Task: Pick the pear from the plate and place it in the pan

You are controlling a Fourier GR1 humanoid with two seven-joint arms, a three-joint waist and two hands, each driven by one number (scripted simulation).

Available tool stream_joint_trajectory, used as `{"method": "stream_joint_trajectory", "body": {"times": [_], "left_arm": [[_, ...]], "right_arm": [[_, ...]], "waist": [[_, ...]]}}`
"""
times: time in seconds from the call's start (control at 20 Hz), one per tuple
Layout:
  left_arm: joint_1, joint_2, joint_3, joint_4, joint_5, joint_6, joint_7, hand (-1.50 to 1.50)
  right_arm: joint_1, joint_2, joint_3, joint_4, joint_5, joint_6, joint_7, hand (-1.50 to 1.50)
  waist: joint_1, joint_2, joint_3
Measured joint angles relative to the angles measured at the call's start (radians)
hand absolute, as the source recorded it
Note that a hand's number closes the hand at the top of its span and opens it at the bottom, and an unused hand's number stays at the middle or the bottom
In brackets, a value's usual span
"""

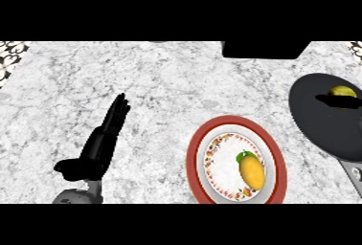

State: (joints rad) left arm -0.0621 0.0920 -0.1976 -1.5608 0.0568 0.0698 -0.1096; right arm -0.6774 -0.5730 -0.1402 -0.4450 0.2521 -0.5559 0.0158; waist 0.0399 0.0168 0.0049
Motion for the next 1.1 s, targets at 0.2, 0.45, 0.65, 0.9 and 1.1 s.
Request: {"method": "stream_joint_trajectory", "body": {"times": [0.2, 0.45, 0.65, 0.9, 1.1], "left_arm": [[0.005, -0.001, 0.002, 0.008, -0.009, 0.003, -0.01, 0.0], [0.03, -0.002, 0.006, -0.003, -0.012, 0.005, -0.014, 0.0], [0.035, -0.001, 0.012, -0.009, -0.015, 0.004, -0.007, 0.0], [0.05, 0.006, 0.027, -0.033, -0.008, 0.002, 0.01, 0.0], [0.073, -0.001, 0.016, -0.052, -0.023, 0.007, 0.01, 0.0]], "right_arm": [[-0.008, 0.008, -0.101, 0.001, -0.083, -0.039, -0.15, -1.5], [0.032, -0.014, -0.22, -0.016, -0.204, 0.034, -0.286, -1.5], [0.104, 0.0, -0.283, -0.079, -0.298, 0.133, -0.344, -1.5], [0.248, 0.009, -0.306, -0.224, -0.39, 0.317, -0.369, -1.5], [0.411, 0.04, -0.308, -0.383, -0.444, 0.416, -0.39, -1.5]], "waist": [[-0.007, -0.002, 0.0], [-0.024, -0.01, -0.002], [-0.038, -0.016, -0.004], [-0.054, -0.022, -0.005], [-0.058, -0.023, -0.006]]}}
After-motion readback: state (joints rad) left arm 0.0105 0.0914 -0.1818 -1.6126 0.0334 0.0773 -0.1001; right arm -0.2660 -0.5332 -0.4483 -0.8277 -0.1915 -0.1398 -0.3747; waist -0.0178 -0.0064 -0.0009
